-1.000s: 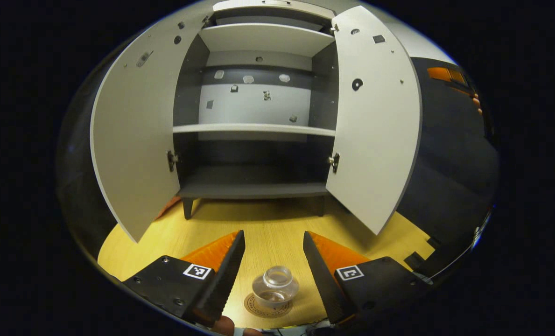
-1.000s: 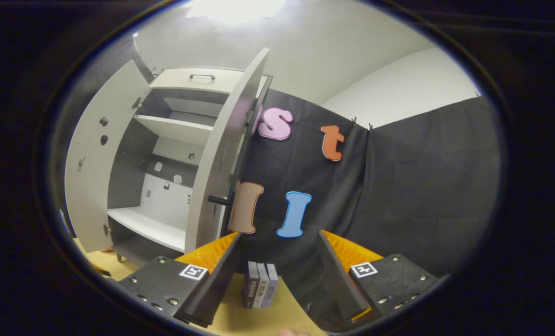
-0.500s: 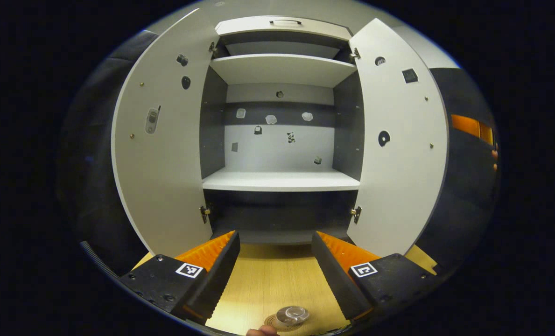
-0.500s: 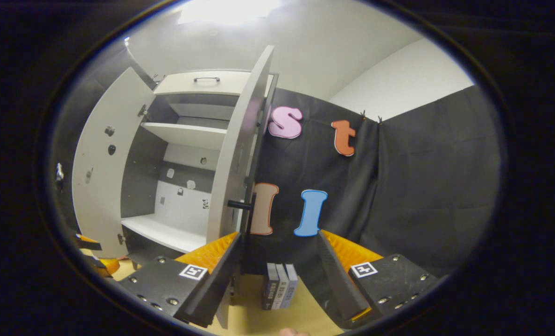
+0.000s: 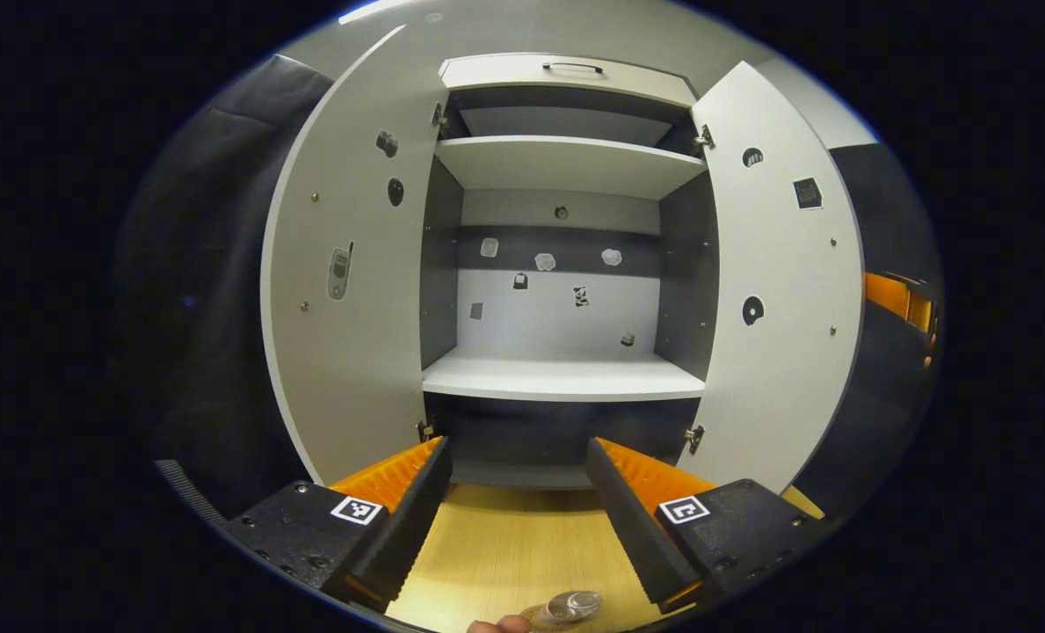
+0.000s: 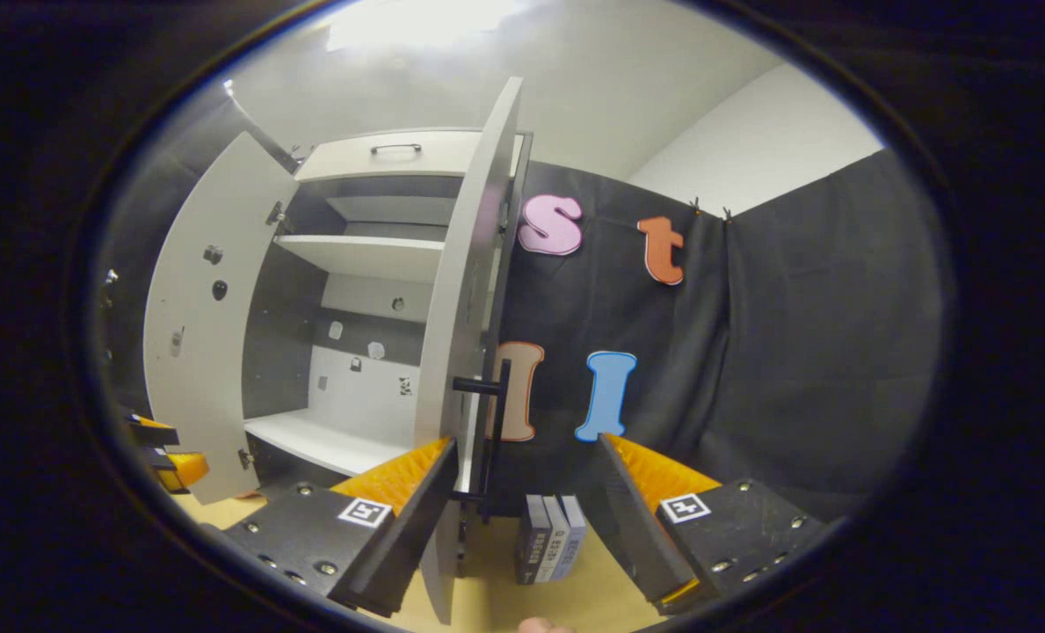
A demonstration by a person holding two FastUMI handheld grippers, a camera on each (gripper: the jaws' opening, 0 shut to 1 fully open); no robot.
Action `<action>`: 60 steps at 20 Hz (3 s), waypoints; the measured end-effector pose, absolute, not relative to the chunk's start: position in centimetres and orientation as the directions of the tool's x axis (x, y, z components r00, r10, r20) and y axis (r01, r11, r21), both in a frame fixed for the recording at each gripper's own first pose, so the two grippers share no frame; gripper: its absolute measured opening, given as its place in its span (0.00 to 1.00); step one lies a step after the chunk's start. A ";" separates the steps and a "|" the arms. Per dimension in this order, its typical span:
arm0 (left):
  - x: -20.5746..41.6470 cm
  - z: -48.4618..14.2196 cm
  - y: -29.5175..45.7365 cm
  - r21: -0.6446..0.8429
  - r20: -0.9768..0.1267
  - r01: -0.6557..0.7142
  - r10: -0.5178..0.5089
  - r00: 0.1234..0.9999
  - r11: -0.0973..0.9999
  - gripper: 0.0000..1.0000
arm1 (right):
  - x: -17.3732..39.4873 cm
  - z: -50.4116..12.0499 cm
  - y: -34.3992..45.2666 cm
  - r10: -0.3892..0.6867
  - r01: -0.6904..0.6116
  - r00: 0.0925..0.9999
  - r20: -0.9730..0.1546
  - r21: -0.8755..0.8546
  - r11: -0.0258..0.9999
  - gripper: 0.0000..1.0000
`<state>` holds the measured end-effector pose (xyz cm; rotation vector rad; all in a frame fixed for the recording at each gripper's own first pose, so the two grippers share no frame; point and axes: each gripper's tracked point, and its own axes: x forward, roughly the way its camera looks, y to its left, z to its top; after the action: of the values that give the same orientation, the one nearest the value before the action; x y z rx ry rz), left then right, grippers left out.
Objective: Grasp the bottle in the cabinet with the left hand and place it on the coaster, then close the right door with the right hand and the left door with the left hand.
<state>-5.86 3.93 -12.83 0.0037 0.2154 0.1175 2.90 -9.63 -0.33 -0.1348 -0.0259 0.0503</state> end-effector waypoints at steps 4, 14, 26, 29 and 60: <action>-5.3 -12.3 4.0 0.007 -0.209 -0.105 0.104 0.972 0.994 0.96 | 2.9 -0.8 -7.5 0.113 -0.112 0.994 0.005 -0.081 0.990 0.95; -5.5 -11.3 6.4 0.031 -0.190 -0.130 0.134 0.973 0.991 0.97 | 4.1 -1.3 0.8 0.261 -0.260 0.965 0.002 -0.072 0.963 0.95; -8.4 -10.8 13.2 0.031 -0.179 -0.307 0.308 0.934 0.951 0.97 | 5.2 -1.0 10.3 0.448 -0.446 0.893 0.033 -0.063 0.893 0.95; -9.3 -10.9 14.9 0.041 -0.178 -0.344 0.345 0.922 0.938 0.97 | 5.2 -1.1 10.5 0.452 -0.451 0.892 0.023 -0.052 0.891 0.95; -10.8 -10.5 25.4 0.026 -0.152 -0.449 0.448 0.881 0.893 0.97 | 4.1 -2.1 10.5 0.352 -0.352 0.936 -0.008 -0.069 0.933 0.95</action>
<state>-10.83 25.41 -10.51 -0.0101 0.1563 0.4673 4.15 10.52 -2.15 -0.0696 -0.0046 0.3603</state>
